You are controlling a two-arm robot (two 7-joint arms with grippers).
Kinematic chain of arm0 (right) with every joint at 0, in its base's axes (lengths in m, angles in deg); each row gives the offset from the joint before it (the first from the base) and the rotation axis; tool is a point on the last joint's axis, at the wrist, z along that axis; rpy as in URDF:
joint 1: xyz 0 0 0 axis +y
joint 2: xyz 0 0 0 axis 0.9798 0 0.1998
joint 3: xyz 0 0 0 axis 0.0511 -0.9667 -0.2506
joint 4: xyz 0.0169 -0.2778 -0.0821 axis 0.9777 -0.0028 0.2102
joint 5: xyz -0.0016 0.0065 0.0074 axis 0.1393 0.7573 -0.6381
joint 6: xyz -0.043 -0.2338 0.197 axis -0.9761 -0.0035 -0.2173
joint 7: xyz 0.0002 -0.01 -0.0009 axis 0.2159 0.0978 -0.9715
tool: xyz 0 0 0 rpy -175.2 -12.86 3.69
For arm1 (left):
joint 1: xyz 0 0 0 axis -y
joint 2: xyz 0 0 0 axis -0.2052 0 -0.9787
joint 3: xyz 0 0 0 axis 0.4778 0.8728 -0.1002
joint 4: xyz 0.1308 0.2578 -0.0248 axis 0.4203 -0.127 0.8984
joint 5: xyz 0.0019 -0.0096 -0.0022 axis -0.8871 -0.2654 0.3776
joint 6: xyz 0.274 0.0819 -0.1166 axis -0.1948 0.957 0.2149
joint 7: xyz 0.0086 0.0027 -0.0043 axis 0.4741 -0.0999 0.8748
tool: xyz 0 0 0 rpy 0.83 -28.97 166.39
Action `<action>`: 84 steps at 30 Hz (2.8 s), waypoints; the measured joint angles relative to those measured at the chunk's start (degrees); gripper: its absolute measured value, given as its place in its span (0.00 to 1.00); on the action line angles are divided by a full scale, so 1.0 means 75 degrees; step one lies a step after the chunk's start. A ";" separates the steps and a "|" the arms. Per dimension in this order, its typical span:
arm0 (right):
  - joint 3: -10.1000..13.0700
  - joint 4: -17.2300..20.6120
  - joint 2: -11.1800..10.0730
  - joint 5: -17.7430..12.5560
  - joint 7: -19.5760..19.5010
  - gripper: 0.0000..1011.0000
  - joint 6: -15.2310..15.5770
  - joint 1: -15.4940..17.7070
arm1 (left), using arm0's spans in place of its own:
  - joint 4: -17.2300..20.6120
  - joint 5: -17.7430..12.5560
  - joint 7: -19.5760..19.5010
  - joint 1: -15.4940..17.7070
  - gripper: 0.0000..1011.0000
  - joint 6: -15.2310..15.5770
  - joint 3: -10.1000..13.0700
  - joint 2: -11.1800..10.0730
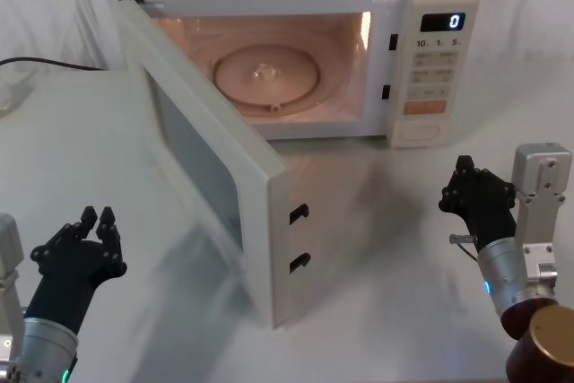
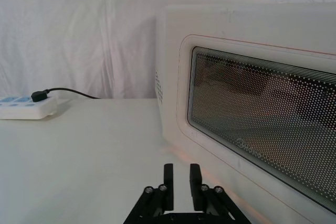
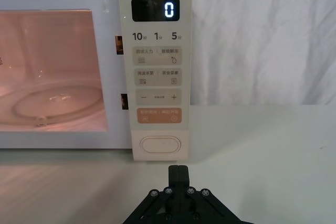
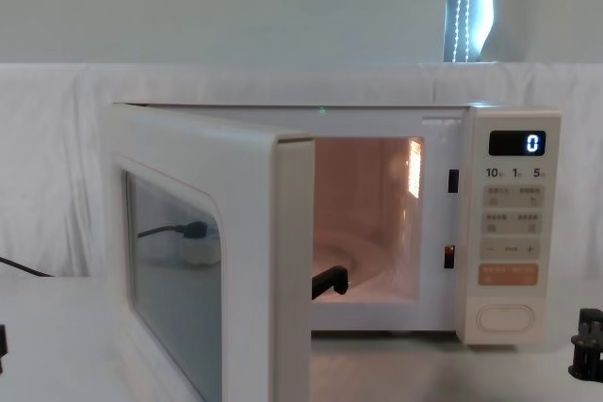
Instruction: Press the button to open the microwave door with one hand; close the microwave door with the other hand.
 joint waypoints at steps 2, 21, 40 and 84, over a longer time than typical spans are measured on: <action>0.0000 0.0000 0.0000 0.0000 0.0000 0.00 0.0000 -0.0001 | 0.0000 0.0000 0.0000 0.0000 0.15 0.0000 0.0000 0.0000; 0.0000 0.0000 0.0000 0.0001 -0.0001 0.00 0.0000 -0.0001 | 0.0213 -0.0060 -0.0195 0.0013 0.00 -0.0089 -0.0020 0.0050; 0.0000 0.0001 0.0000 0.0001 -0.0001 0.00 -0.0001 -0.0001 | 0.0661 -0.0002 -0.0782 0.0826 0.00 0.1082 0.0084 0.0200; 0.0000 0.0001 0.0000 0.0001 -0.0001 0.00 0.0000 -0.0001 | -0.1217 0.0329 -0.1190 0.3659 0.00 0.1789 0.1362 0.0495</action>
